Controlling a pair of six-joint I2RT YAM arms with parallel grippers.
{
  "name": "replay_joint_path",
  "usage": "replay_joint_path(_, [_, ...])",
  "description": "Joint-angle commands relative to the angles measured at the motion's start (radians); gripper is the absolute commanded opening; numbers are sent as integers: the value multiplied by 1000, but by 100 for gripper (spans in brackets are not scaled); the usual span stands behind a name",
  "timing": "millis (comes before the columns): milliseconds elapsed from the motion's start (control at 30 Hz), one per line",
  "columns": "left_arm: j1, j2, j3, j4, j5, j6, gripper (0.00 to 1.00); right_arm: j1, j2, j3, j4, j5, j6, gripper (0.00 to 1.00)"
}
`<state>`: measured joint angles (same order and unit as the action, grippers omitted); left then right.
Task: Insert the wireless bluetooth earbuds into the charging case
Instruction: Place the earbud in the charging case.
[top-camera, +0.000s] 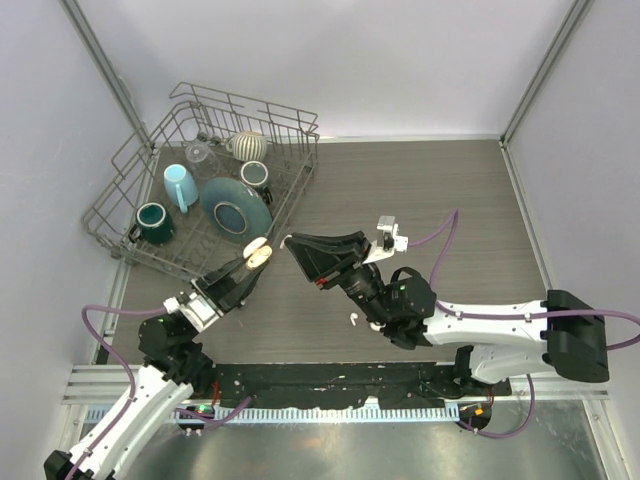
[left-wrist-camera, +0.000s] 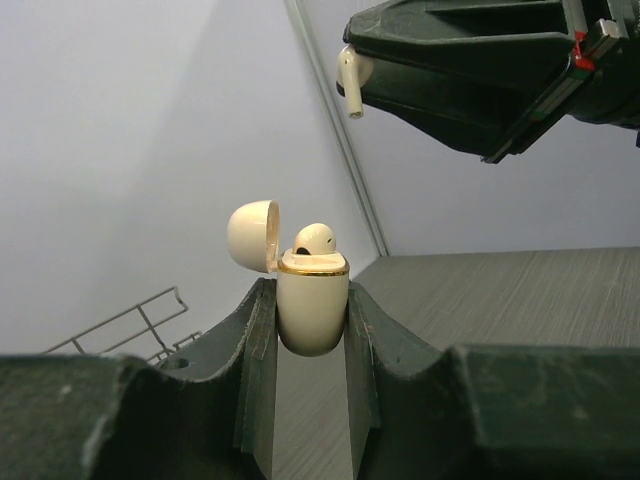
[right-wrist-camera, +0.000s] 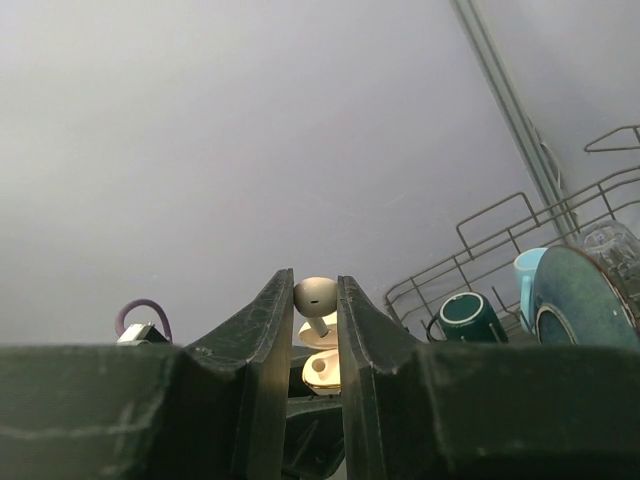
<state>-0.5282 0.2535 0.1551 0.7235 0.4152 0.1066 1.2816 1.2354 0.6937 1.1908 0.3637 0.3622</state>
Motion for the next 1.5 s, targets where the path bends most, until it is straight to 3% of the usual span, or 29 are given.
replay_joint_path(0, [0, 7, -8, 96, 11, -19, 0, 8, 35, 53, 73, -51, -3, 1])
replay_joint_path(1467, [0, 56, -5, 183, 31, -67, 0, 41, 197, 127, 58, -39, 12, 1])
